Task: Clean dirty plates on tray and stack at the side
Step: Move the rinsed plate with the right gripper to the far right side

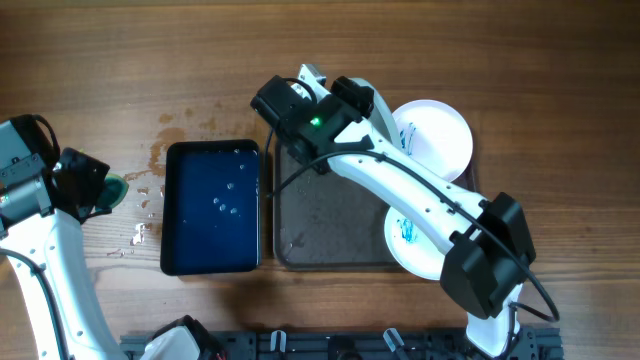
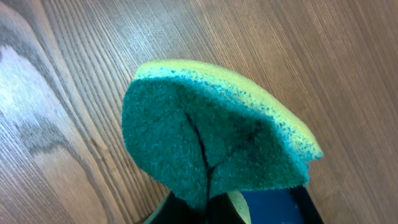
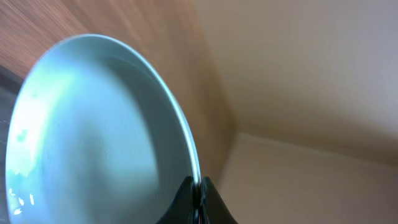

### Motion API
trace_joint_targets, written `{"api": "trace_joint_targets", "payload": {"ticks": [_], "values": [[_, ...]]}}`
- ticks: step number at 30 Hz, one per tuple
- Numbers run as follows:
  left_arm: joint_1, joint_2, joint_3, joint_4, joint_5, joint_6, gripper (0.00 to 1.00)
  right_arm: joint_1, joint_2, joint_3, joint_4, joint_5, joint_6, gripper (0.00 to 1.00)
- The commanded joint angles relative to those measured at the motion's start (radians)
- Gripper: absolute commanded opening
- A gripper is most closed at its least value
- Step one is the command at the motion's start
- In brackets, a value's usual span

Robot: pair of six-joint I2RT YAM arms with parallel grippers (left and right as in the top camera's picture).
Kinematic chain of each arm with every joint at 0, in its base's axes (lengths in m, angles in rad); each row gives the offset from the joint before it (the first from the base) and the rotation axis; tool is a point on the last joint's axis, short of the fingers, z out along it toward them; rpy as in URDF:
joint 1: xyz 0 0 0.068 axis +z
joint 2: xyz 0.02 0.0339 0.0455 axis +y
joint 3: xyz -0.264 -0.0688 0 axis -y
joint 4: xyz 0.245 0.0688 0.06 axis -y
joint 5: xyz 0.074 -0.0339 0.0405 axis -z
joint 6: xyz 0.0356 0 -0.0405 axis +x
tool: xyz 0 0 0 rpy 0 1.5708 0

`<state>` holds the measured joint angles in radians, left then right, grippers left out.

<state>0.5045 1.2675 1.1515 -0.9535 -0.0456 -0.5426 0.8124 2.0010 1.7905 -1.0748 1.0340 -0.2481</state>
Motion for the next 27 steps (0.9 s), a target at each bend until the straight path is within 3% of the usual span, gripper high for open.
{"api": "trace_joint_targets", "payload": {"ticks": [1, 5, 13, 19, 21, 27], "values": [[0.004, -0.02, 0.028, 0.006, 0.011, 0.015, 0.04, 0.007, -0.043, 0.014, 0.019, -0.342, 0.187, 0.04], [0.004, -0.02, 0.028, 0.005, 0.011, 0.015, 0.04, -0.051, -0.047, 0.022, 0.05, -0.498, 0.317, 0.04], [0.004, -0.02, 0.028, 0.005, 0.012, 0.015, 0.04, -0.278, -0.196, 0.031, 0.028, -0.564, 0.357, 0.04], [-0.027, -0.006, 0.028, -0.001, 0.109, 0.014, 0.04, -0.763, -0.322, 0.031, -0.021, -1.018, 0.48, 0.04], [-0.077, 0.007, 0.028, -0.003, 0.109, 0.015, 0.04, -0.935, -0.307, 0.029, -0.047, -1.067, 0.525, 0.04], [-0.271, 0.082, 0.028, 0.01, 0.102, 0.015, 0.04, -1.272, -0.272, -0.019, -0.052, -1.072, 0.646, 0.04]]}}
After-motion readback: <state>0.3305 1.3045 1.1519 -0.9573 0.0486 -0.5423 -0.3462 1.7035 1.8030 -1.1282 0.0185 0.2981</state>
